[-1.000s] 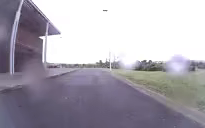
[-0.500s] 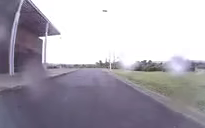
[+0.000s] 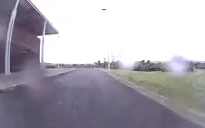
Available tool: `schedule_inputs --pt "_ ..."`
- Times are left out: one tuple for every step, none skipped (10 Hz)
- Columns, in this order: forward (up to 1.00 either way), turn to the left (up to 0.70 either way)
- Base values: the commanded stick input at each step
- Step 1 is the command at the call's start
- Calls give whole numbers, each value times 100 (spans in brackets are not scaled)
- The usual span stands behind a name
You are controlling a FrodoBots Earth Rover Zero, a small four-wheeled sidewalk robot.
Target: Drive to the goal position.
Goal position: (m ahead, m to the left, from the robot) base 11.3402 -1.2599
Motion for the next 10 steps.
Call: schedule_inputs --pt "70 0" --pt "75 0" --pt "81 0" --pt "88 0" --pt "95 0" --pt "100 0" --pt "100 0" --pt "100 6" --pt "100 25" --pt "100 40"
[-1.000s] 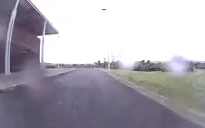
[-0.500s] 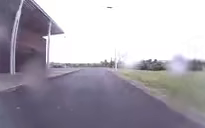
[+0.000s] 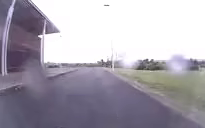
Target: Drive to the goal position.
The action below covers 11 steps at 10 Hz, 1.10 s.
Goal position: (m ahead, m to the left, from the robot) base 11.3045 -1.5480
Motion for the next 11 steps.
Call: schedule_inputs --pt "100 40" --pt "100 36" --pt "100 16" --pt "100 0" --pt "100 0" --pt "100 0" --pt "100 0" --pt "100 0" --pt "100 0" --pt "100 0" --pt "100 0"
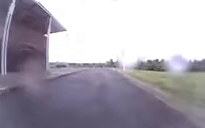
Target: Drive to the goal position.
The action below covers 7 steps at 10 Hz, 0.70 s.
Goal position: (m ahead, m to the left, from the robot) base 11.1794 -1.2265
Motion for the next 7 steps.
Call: schedule_inputs --pt "100 0" --pt "100 0" --pt "100 0" --pt "100 0" --pt "100 0" --pt "100 0" --pt "100 0"
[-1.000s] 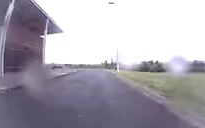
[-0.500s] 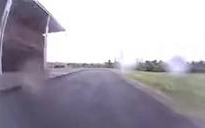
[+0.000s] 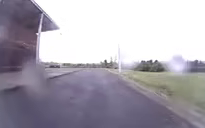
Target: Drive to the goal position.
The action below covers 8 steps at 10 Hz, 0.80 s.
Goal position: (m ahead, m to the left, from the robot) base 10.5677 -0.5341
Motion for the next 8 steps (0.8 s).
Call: schedule_inputs --pt "100 0" --pt "100 0" --pt "100 0" --pt "100 0" --pt "100 0" --pt "100 12" --pt "100 24" --pt "100 31"
